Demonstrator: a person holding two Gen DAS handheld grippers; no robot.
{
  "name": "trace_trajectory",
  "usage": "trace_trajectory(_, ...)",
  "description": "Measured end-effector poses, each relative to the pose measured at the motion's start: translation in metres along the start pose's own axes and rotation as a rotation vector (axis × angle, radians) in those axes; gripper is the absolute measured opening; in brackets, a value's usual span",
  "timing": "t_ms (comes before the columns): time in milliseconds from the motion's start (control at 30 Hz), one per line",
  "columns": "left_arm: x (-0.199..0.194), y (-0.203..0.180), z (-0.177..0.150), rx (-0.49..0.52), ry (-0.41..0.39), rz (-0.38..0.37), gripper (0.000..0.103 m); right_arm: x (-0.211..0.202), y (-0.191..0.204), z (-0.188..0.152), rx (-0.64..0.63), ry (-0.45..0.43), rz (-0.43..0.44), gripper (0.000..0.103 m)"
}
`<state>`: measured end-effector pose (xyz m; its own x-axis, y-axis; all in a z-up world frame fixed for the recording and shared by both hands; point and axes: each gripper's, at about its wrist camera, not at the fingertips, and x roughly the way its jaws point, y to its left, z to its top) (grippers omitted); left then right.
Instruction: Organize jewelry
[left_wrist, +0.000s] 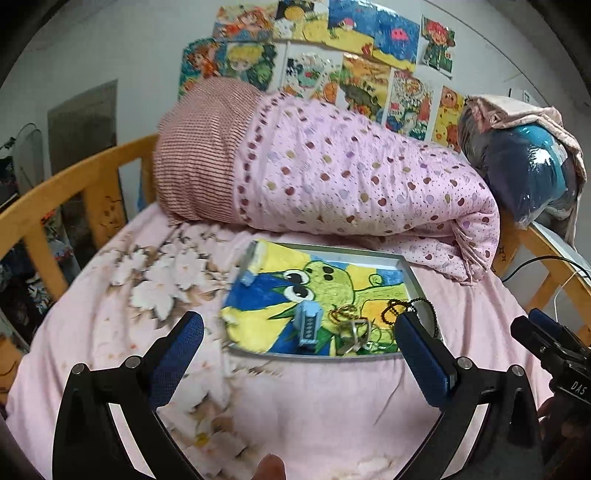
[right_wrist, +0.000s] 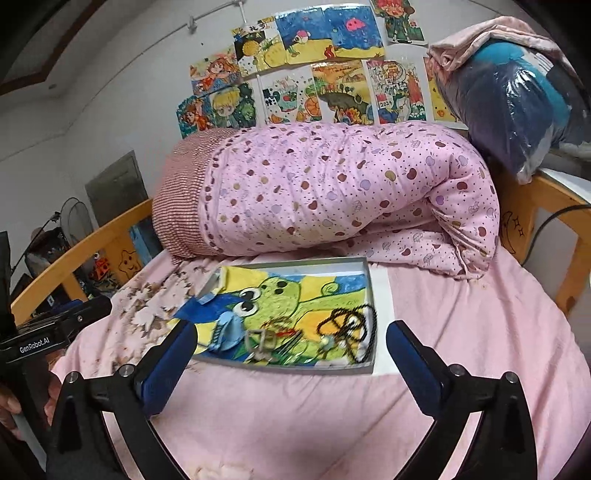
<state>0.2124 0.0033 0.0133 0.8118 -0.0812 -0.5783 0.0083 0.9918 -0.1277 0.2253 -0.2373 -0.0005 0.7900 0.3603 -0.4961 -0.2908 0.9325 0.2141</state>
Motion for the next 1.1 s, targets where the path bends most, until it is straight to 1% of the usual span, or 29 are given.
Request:
trace_trajectory(200,-0.044,0.013,-0.027,0.005,-0.038,0.027,0.101,-0.035,0.026,-0.025,0.004,0.012,-0.012,0.103)
trace_trajectory(367,-0.069,0.017,-0.057,0.030,-0.038,0.042,0.101,-0.056,0.040,-0.042,0.004,0.038,-0.035,0.103)
trace_trajectory(533,-0.078,0.019,-0.074,0.040,-0.036,0.044,0.101,-0.070,0.046,-0.058,-0.003,0.070,-0.078,0.103)
trace_trajectory(633,-0.080,0.021,-0.080,0.041,-0.032,0.045,0.101,-0.071,0.048,-0.063,-0.004,0.088,-0.082,0.103)
trace_trajectory(767,-0.079,0.022,-0.083,0.049,-0.031,0.049,0.101,-0.071,0.050,-0.065,-0.018,0.091,-0.092,0.103)
trace_trajectory(1100,-0.074,0.026,-0.090,0.051,-0.011,0.049,0.101,-0.067,0.046,-0.067,0.001,0.103,-0.086,0.103)
